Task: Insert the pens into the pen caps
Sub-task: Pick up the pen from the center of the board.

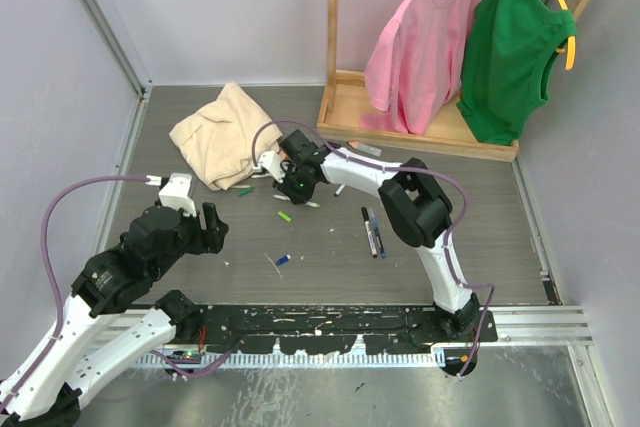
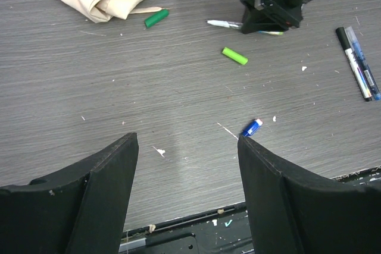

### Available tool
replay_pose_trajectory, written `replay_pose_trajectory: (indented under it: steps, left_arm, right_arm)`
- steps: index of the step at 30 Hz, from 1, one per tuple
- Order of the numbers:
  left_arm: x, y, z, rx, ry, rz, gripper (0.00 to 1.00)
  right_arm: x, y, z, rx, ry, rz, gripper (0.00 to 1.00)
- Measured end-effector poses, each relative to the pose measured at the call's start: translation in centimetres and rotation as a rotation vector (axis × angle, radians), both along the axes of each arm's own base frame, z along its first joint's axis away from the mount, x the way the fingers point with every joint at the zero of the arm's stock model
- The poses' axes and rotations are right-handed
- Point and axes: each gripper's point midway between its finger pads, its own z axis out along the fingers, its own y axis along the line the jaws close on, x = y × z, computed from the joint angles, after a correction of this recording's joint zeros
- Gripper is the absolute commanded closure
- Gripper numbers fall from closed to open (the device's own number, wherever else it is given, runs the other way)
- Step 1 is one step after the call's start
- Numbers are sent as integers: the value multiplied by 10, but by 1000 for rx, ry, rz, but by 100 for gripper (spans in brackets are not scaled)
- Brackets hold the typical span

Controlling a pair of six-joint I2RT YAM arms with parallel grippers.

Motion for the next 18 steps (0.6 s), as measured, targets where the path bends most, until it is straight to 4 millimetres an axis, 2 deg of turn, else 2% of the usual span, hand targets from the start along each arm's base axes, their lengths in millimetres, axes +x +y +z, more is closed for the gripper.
replay_pose_trajectory:
  steps: [4, 6, 13, 18]
  left_arm:
    - [0, 0, -3, 2, 3, 0, 31]
    - [-1, 0, -3, -3, -4, 0, 31]
    - [0, -3, 6, -74, -67, -4, 30]
    - [4, -19, 7, -170, -95, -29, 30]
  right_arm:
    - [-12, -18, 7, 17, 33, -111, 100]
    - [-17, -25, 19, 52, 41, -170, 100]
    - [-32, -32, 93, 352, 15, -433, 100]
    - [-64, -46, 125, 652, 120, -645, 100]
